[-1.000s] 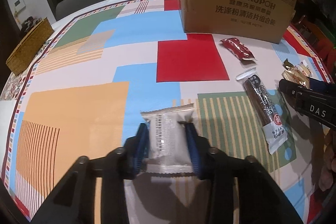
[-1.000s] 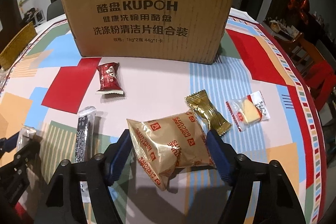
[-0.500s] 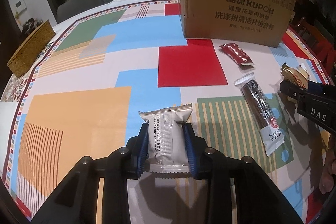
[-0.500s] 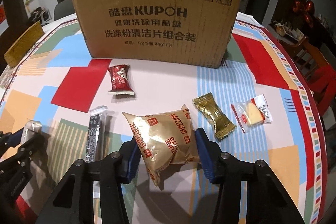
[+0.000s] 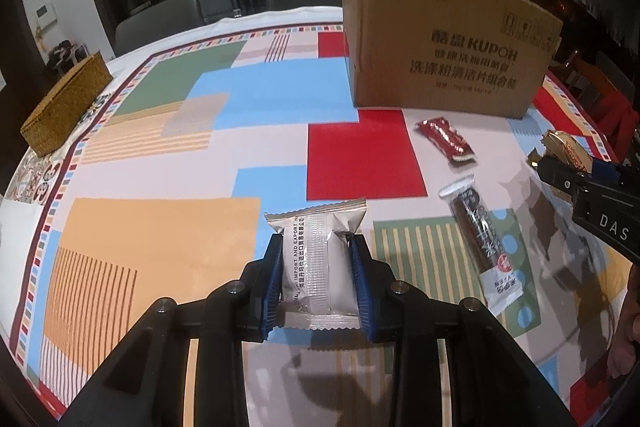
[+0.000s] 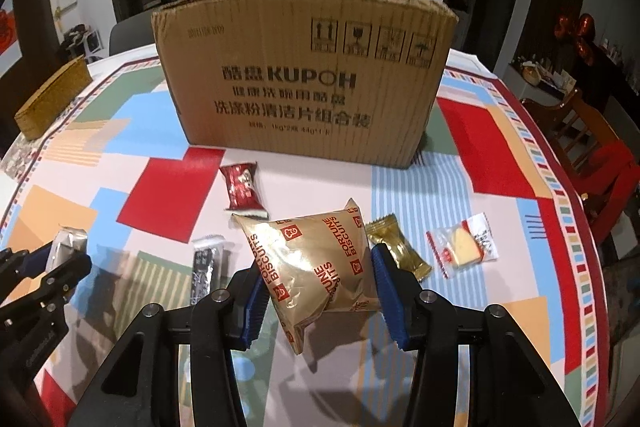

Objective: Organize snacks
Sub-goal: 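Lift the white packet and gold bag and carry both over the box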

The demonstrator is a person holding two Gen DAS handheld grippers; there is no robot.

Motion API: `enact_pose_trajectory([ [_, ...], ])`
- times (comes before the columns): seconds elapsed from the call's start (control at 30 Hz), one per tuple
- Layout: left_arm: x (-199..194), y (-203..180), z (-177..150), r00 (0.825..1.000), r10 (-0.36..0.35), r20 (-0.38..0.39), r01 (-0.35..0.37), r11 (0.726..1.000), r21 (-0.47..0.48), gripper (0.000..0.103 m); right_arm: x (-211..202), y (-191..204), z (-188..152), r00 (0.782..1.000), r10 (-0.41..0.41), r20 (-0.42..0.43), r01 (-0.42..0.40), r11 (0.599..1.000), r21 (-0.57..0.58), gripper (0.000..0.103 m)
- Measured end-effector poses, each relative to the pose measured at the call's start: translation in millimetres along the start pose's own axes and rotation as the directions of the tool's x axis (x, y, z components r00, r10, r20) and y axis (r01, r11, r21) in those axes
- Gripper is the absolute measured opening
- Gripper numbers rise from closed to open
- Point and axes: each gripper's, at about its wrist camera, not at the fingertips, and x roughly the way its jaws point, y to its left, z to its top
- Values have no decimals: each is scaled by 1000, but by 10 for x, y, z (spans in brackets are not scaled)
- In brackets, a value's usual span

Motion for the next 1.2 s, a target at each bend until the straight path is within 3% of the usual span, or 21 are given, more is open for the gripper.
enact_pose_trajectory([
  [1.2,-442,-73,703,987,-14,160,18,1000,-19,32,-526,-107,522,988,1,157,-6,1000,31,49],
])
